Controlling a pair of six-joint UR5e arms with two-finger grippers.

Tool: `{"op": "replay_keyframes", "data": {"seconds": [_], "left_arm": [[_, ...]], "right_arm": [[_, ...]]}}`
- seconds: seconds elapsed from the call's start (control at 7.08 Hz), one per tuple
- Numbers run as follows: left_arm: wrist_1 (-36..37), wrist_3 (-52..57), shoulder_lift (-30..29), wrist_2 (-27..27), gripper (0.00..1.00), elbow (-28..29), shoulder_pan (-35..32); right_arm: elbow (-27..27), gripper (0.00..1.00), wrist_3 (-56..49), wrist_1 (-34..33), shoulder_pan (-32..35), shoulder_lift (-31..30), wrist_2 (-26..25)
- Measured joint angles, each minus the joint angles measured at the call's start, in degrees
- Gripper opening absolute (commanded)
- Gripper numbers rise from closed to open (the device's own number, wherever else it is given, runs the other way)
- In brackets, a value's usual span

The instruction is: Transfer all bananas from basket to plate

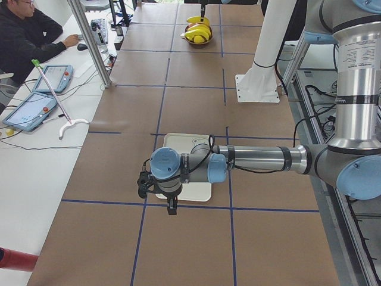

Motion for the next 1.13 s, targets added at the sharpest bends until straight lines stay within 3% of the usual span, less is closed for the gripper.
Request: {"op": "replay_keyframes", "data": {"seconds": [0.56,0.85,1.13], "left_arm": [[0.03,-0.09,-0.03,-0.08,1.00,0.00,0.00],[0.03,-0.09,-0.01,-0.21,1.00,-0.03,0.00],[0.02,-0.53,-0.08,-0.49,1.00,-0.26,0.02]], "right_arm": [[3.85,0.00,-7.12,-3.99,9.13,-0.28,7.97],[10.95,0.00,-7.06,-15.25,11.33,4.66,13.49],[13.34,0.01,-6.16,-27.99,7.97,16.23,14.69]]}}
